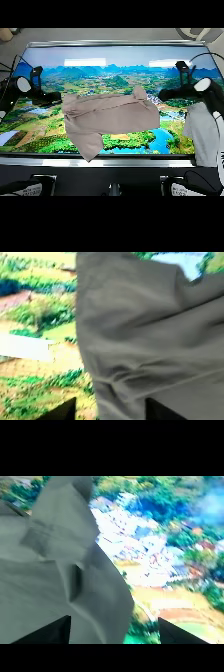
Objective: Fold the shirts.
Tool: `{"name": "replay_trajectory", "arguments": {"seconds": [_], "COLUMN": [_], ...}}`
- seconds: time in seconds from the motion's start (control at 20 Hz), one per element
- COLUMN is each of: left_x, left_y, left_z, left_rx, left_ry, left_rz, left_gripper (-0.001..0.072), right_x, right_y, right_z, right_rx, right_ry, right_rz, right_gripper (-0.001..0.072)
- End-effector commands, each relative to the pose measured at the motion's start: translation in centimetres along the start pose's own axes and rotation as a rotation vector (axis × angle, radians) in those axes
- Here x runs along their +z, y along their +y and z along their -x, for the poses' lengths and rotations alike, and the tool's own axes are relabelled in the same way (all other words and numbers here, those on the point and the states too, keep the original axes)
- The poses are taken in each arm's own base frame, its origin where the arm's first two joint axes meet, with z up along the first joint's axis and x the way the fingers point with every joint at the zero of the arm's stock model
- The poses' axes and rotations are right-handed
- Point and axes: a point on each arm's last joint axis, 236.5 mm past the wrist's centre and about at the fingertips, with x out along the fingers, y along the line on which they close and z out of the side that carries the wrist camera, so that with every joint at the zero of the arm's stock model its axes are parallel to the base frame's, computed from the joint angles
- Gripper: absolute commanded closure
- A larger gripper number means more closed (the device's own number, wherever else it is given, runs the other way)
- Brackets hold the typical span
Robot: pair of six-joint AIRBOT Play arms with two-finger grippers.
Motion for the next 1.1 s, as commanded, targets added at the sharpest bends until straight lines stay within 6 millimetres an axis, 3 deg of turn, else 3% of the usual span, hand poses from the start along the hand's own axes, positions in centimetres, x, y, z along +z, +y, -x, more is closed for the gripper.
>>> {"name": "replay_trajectory", "arguments": {"seconds": [0.0,0.05,0.1,0.2,0.3,0.4,0.6,0.7,0.8,0.85,0.9,0.95,1.0,1.05], "left_x": [-7.2,-9.4,-11.1,-13.4,-14.2,-14.9,-15.1,-14.6,-14.0,-13.7,-13.3,-12.6,-11.4,-9.7], "left_y": [2.1,1.6,1.0,-0.1,-0.4,-0.5,-1.8,-2.1,-2.0,-2.0,-2.1,-2.4,-2.7,-3.1], "left_z": [-0.5,-1.6,-2.7,-4.7,-6.2,-7.2,-8.5,-8.9,-9.0,-8.9,-8.6,-8.0,-7.1,-5.6], "left_rx": [-0.037,-0.093,-0.143,-0.213,-0.233,-0.231,-0.239,-0.231,-0.226,-0.227,-0.231,-0.239,-0.249,-0.260], "left_ry": [0.214,0.247,0.267,0.293,0.287,0.300,0.302,0.282,0.257,0.251,0.243,0.222,0.186,0.128], "left_rz": [0.003,0.010,0.030,0.078,0.126,0.137,0.127,0.147,0.179,0.175,0.168,0.146,0.125,0.104], "left_gripper": [0.0320,0.0245,0.0118,0.0105,0.0105,0.0106,0.0110,0.0340,0.0678,0.0676,0.0677,0.0677,0.0678,0.0678], "right_x": [-7.9,-10.0,-11.9,-14.5,-15.9,-16.4,-15.7,-15.7,-16.0,-15.8,-15.4,-14.6,-14.0,-13.3], "right_y": [-3.4,-3.3,-2.6,-1.3,-0.7,0.5,2.0,3.3,4.3,4.4,4.2,3.8,3.5,3.2], "right_z": [2.9,3.0,2.9,2.2,1.4,0.5,-2.1,-3.7,-5.2,-5.9,-6.4,-6.9,-7.0,-6.7], "right_rx": [0.092,0.127,0.167,0.221,0.233,0.261,0.252,0.273,0.290,0.278,0.261,0.233,0.222,0.214], "right_ry": [0.238,0.286,0.335,0.398,0.421,0.416,0.391,0.403,0.417,0.408,0.389,0.354,0.335,0.320], "right_rz": [-0.079,-0.092,-0.086,-0.081,-0.095,-0.112,-0.057,-0.039,-0.028,-0.018,-0.009,-0.003,0.002,0.011], "right_gripper": [0.0190,0.0186,0.0183,0.0181,0.0176,0.0083,0.0083,0.0083,0.0085,0.0092,0.0157,0.0296,0.0555,0.0688]}}
